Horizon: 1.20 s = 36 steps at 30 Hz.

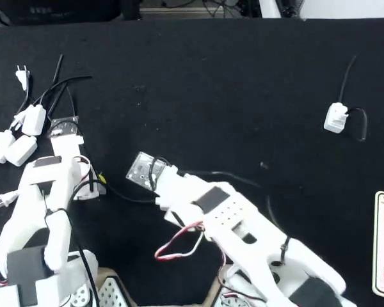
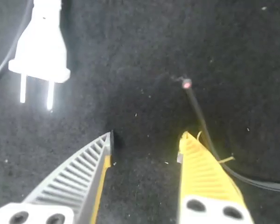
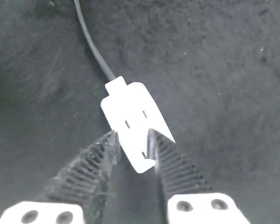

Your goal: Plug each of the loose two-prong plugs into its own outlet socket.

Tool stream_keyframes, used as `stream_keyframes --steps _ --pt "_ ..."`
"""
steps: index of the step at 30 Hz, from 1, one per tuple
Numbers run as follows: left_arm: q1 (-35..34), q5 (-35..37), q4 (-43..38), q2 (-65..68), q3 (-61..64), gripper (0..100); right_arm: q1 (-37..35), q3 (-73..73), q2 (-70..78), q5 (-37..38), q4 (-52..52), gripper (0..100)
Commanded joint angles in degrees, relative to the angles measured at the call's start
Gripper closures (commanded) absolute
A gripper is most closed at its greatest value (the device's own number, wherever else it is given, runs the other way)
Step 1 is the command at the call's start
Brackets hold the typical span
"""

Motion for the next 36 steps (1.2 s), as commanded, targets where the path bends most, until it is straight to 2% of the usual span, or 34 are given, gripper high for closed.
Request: stream_keyframes --steps 1,9,14,20,28,36 --pt "0.0 0.7 -0.7 1.5 -2.7 77 -0.4 -1.4 2.9 0.9 0.0 86.8" --pt "0.0 0.7 -0.7 1.4 -2.5 77 2.8 -1.8 -3.0 1.2 1.0 86.8" --pt "0.0 0.7 -0.7 1.4 -2.5 77 6.1 -0.1 -6.2 10.5 5.0 86.1" --pt "0.0 0.7 -0.7 1.4 -2.5 77 5.6 1.8 -3.7 13.9 4.8 69.0" --pt "-0.5 0.8 -0.6 1.4 -2.5 77 5.5 0.7 -3.2 14.1 1.3 76.6" --pt "-5.3 3.6 -0.4 1.3 -3.0 77 5.3 0.8 -3.2 20.2 1.7 77.0"
